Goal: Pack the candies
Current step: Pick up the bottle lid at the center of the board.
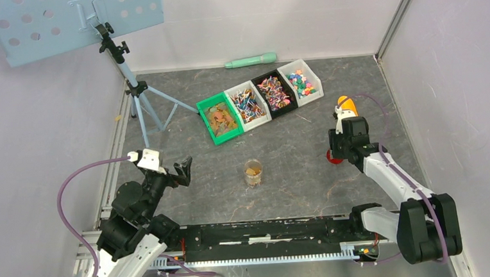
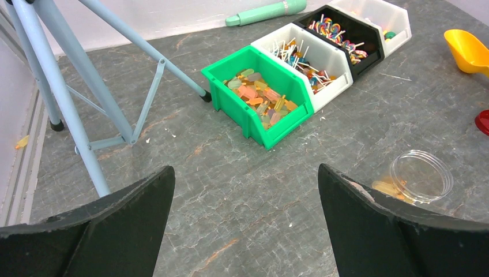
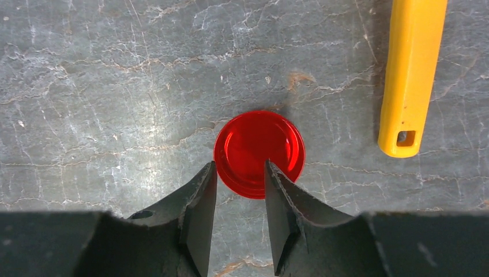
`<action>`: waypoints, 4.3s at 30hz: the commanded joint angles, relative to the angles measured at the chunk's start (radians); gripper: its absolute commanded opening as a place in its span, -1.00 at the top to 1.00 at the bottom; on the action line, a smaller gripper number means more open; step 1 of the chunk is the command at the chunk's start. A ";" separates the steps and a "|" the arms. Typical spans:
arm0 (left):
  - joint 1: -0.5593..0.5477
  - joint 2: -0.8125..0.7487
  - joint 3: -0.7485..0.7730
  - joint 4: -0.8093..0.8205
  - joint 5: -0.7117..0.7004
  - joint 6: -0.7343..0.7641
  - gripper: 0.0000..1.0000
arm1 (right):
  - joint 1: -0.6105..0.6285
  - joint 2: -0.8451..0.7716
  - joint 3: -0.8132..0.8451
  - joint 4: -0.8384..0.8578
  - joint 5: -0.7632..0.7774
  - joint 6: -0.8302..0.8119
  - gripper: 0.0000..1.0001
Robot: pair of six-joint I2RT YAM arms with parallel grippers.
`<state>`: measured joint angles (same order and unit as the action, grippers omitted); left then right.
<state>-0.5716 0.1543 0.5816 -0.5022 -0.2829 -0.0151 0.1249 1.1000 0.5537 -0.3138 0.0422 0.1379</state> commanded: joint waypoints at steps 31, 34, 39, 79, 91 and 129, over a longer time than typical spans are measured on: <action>-0.001 0.010 -0.023 0.054 0.108 0.058 -1.00 | 0.059 0.167 0.025 0.095 0.006 0.018 0.61; -0.001 0.025 -0.018 0.052 0.100 0.055 -1.00 | 0.061 0.159 0.029 0.094 -0.016 0.012 0.96; -0.001 0.028 -0.023 0.066 0.098 0.041 -1.00 | 0.061 0.122 0.006 0.105 -0.032 0.016 1.00; -0.002 0.403 -0.058 0.724 0.921 0.071 -1.00 | 0.493 -0.298 -0.181 1.000 -0.620 0.882 1.00; -0.026 0.476 -0.120 0.962 1.059 0.014 -1.00 | 0.782 -0.132 -0.124 1.284 -0.398 1.010 1.00; -0.031 0.406 -0.168 0.944 0.988 0.048 -1.00 | 0.892 -0.007 0.002 1.320 -0.275 0.973 1.00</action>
<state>-0.5980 0.5686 0.4171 0.3985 0.7315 0.0238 1.0103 1.0946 0.5163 0.9447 -0.2489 1.1114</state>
